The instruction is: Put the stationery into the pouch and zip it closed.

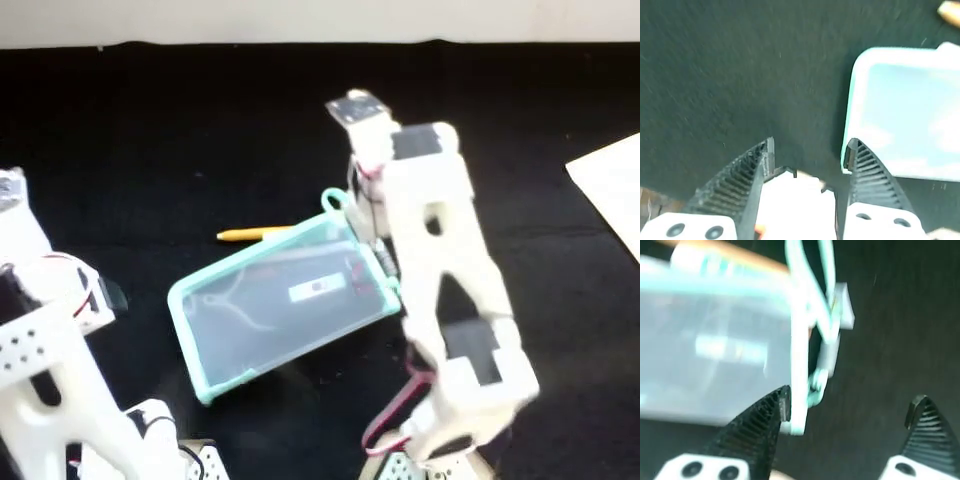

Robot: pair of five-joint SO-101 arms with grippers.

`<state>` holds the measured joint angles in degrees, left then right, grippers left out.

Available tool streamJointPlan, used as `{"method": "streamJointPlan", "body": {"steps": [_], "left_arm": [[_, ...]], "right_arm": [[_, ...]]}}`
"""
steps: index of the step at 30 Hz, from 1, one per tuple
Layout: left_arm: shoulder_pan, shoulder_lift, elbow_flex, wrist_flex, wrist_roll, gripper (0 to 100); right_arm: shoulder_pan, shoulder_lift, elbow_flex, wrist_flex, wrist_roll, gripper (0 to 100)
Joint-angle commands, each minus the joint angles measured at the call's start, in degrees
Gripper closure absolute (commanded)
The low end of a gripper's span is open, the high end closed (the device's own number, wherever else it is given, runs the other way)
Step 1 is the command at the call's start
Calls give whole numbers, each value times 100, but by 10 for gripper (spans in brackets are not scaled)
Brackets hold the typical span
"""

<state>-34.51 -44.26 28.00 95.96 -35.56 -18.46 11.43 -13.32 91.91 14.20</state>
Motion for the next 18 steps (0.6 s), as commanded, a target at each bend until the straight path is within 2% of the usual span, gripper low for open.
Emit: {"method": "streamJointPlan", "body": {"steps": [1, 10, 18], "left_arm": [[189, 57, 277, -9, -44, 761], [875, 57, 734, -9, -26, 761], [927, 66, 734, -9, -26, 761]], "right_arm": [[-92, 804, -1086, -347, -18, 639], [-84, 1771, -2009, -1103, 387, 639], [-127, 2422, -2026, -1675, 404, 639]]}}
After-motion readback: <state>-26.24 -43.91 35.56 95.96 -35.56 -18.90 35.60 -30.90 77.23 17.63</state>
